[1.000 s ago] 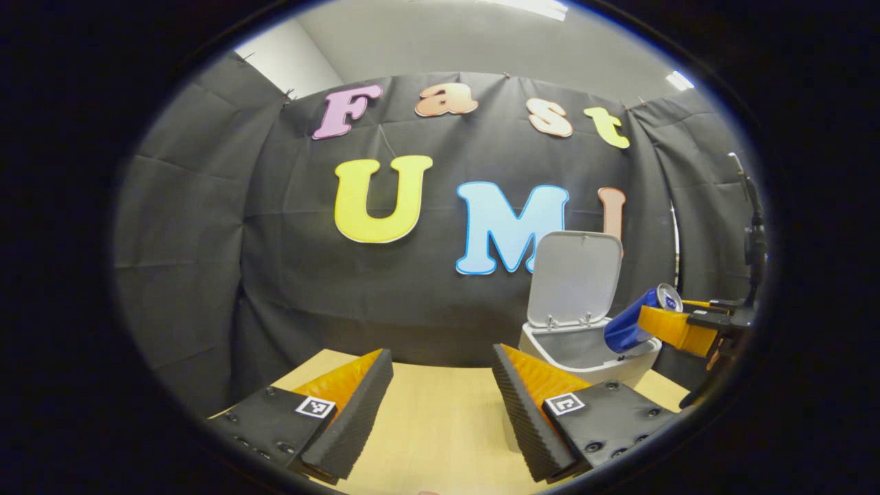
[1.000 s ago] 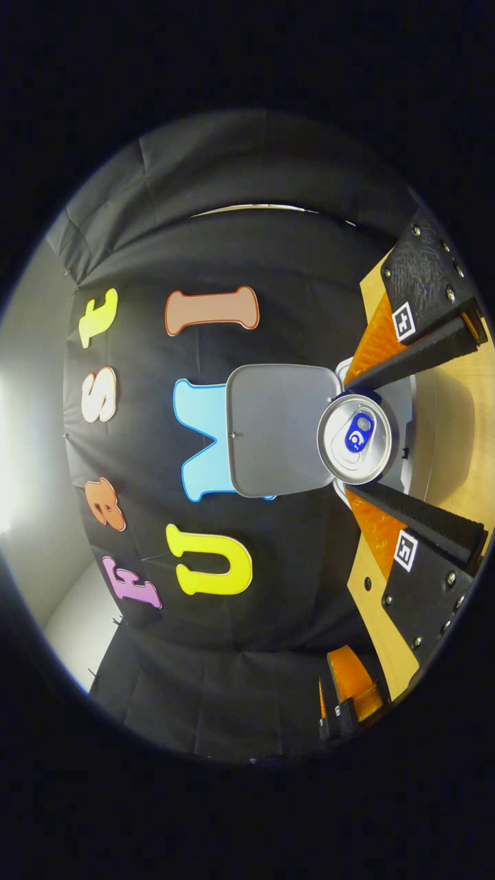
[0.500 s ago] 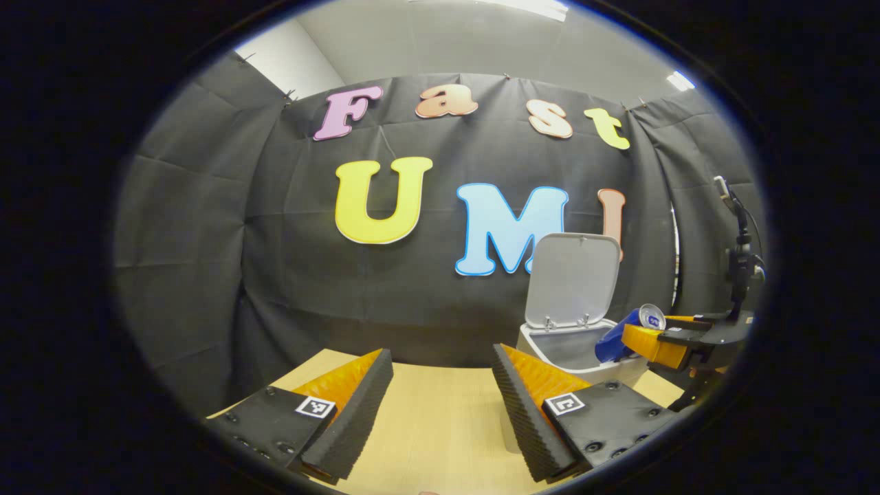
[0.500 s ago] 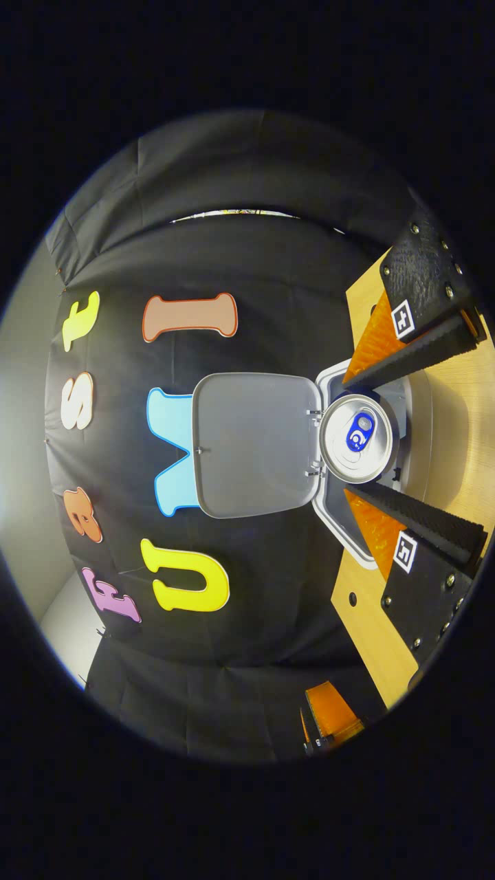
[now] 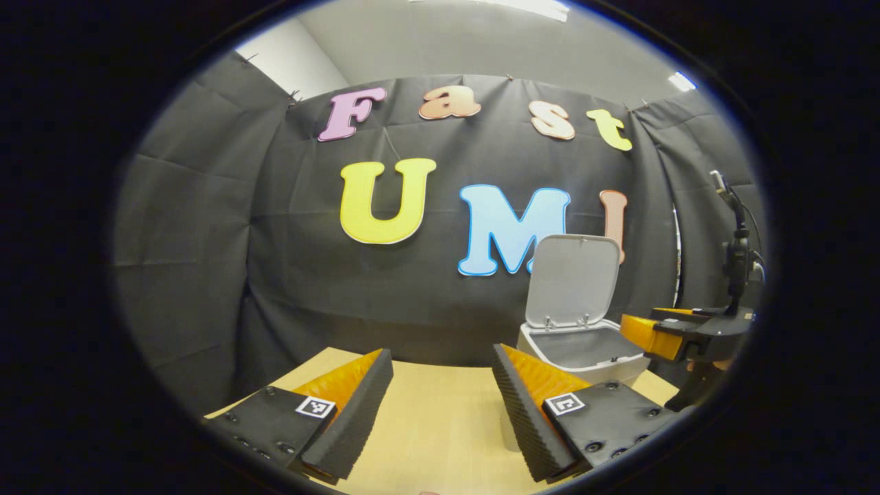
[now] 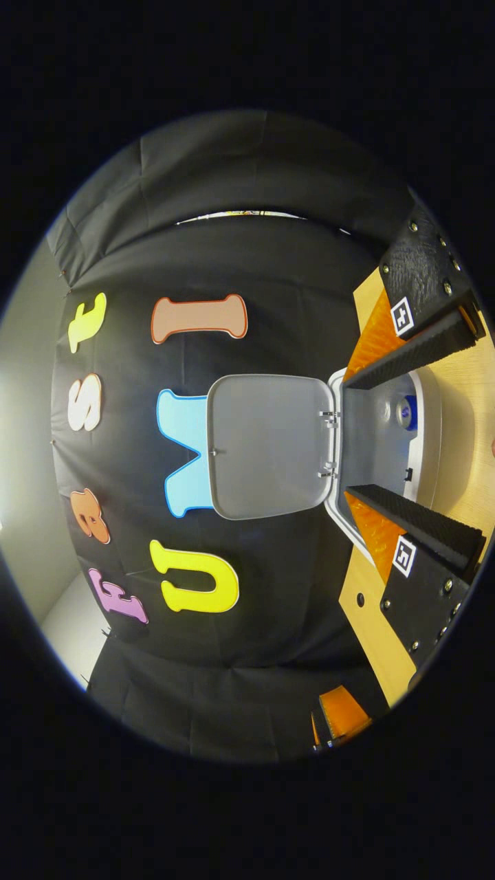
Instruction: Press the lid of the desktop garbage bin to open it, pick up the crumpled paper on the desktop and throw it into the bin, then pick up the pop can on the desktop and drop it into the bin, and finally close the garbage bin lid.
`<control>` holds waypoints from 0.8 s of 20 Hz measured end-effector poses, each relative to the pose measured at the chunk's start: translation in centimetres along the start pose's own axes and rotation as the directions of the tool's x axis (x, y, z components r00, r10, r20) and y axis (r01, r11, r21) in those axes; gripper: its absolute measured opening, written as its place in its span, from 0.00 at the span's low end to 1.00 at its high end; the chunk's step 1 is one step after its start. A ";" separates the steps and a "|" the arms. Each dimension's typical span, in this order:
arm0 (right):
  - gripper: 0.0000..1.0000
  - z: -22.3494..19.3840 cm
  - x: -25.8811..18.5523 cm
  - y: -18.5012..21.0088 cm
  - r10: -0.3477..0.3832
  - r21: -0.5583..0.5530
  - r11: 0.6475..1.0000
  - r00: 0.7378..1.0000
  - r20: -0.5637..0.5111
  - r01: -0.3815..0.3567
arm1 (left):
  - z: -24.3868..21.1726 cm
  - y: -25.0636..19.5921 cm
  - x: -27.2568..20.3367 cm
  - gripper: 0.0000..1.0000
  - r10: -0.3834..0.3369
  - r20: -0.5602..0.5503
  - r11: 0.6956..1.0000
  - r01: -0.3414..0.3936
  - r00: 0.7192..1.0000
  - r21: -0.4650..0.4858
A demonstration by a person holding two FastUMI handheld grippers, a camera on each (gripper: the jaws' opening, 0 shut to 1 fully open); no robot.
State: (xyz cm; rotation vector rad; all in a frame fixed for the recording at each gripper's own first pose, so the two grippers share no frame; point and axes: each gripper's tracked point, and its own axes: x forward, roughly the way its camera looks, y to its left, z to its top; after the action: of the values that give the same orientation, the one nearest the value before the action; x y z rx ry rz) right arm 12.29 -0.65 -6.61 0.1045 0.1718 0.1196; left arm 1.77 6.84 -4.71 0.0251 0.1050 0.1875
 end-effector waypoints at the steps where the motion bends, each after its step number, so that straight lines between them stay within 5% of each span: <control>1: 0.90 0.2 -0.1 0.0 0.001 -0.009 1.000 1.000 0.005 -0.001 | 0.0 -0.1 -0.1 0.95 -0.001 -0.001 1.000 0.001 1.000 0.000; 16: 0.90 11.9 7.1 0.3 -0.029 -0.072 0.997 0.991 0.129 0.038 | -0.6 0.8 -1.0 0.95 -0.042 -0.015 0.999 0.042 0.999 -0.013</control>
State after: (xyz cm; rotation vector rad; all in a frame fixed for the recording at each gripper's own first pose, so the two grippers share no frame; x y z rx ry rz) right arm 21.32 -0.51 3.89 0.0349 0.0408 0.0853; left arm 0.54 7.42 -5.17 0.0085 0.1191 0.1466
